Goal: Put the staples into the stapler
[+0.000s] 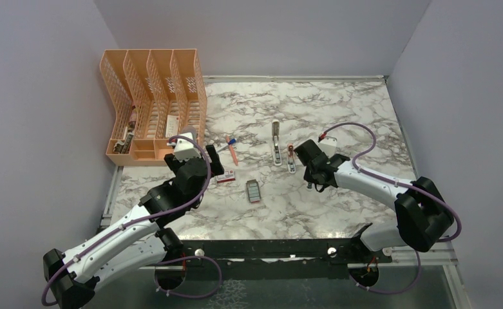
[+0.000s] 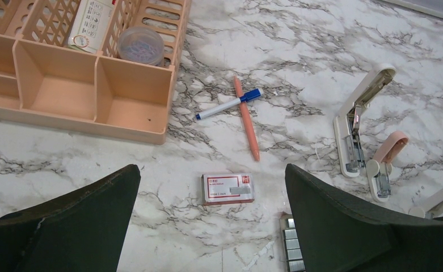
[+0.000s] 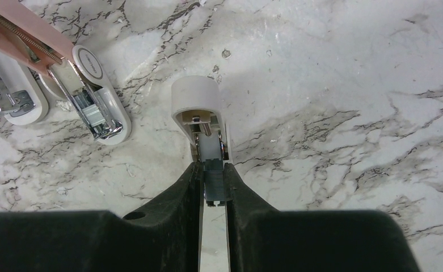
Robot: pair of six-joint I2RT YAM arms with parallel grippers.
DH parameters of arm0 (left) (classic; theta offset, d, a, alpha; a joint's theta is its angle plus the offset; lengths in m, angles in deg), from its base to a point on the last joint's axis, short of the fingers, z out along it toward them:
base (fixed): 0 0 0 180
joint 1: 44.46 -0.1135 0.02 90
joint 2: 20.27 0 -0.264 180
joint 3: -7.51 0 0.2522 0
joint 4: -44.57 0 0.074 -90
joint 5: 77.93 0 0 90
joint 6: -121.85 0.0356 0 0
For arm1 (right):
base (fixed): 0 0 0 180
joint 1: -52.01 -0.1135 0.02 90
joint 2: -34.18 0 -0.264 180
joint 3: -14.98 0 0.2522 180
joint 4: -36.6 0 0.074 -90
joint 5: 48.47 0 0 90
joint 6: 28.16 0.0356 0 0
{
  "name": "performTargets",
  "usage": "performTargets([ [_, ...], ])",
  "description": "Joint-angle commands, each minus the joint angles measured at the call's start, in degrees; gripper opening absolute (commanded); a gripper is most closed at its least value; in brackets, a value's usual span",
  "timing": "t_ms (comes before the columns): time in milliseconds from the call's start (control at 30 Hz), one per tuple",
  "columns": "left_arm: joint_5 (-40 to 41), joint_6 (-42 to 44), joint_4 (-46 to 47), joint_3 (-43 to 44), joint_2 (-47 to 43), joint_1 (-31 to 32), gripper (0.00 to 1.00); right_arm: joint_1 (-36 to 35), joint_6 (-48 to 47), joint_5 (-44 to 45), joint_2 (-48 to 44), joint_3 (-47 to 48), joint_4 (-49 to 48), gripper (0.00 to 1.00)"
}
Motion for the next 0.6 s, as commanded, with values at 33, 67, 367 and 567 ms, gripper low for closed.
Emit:
performTargets([
  [33, -0.7, 0.6, 1.5, 0.8, -0.1, 0.1, 0.99, 0.0, 1.8, 3.0, -0.2, -1.4, -2.9, 0.22],
  [67, -0.6, 0.6, 1.5, 0.8, -0.2, 0.1, 0.99, 0.0, 1.8, 2.9, 0.0, -1.5, -3.1, 0.21],
  [367, -0.5, 0.7, 1.4, 0.7, -0.3, 0.1, 0.99, 0.0, 1.4, 2.4, 0.2, -1.9, -4.4, 0.22],
  [567, -0.4, 0.7, 1.4, 0.7, -0.4, 0.1, 0.99, 0.1, 1.2, 2.8, 0.8, -2.0, -4.0, 0.22],
])
